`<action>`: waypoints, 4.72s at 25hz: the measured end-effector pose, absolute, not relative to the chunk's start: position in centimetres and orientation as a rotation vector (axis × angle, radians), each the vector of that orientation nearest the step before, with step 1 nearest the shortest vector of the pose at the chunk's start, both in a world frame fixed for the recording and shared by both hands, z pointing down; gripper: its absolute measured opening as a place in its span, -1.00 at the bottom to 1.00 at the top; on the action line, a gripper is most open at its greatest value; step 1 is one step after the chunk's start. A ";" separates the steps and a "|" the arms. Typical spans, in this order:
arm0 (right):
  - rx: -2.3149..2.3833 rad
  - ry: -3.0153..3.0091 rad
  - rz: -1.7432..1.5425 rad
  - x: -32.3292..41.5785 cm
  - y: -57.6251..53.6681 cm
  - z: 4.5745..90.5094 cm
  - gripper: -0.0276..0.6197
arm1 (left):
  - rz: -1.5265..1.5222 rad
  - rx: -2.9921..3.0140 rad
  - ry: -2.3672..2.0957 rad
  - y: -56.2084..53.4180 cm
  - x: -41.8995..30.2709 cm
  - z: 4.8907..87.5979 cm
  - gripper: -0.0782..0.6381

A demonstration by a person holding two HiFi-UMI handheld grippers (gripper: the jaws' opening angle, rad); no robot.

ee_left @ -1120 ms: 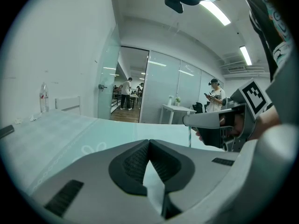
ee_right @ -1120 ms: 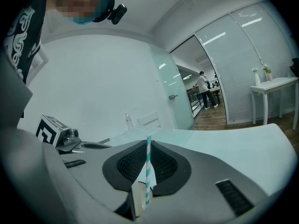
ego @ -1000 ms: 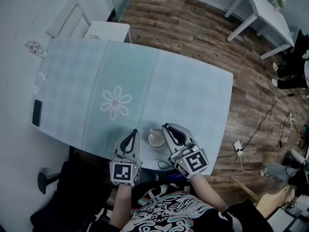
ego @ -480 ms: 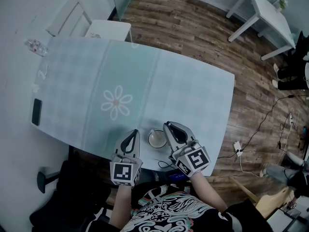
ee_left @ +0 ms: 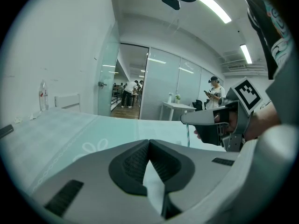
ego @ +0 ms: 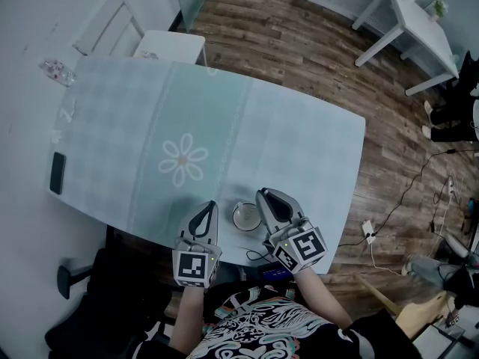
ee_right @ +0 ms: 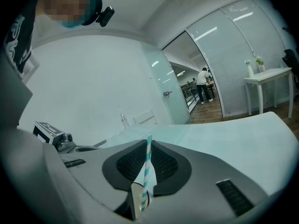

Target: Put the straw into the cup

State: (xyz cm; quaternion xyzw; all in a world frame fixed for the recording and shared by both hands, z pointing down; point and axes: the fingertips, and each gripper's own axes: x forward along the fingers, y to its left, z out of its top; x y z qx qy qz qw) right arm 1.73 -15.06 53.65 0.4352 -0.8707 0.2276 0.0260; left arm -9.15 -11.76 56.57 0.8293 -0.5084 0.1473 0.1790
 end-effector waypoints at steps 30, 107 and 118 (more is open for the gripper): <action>1.435 -2.605 0.646 2.3 -15.2 53.3 -0.72 | 0.409 2.408 -1.427 -12.0 -9.1 54.9 -0.75; 1.674 -2.663 0.310 2.8 1.5 44.2 -0.89 | 0.198 2.642 -1.454 0.2 -10.6 44.0 -0.75; 1.709 -2.730 0.282 3.5 3.0 42.2 -0.89 | 0.112 2.607 -1.483 1.3 -11.2 42.9 -0.75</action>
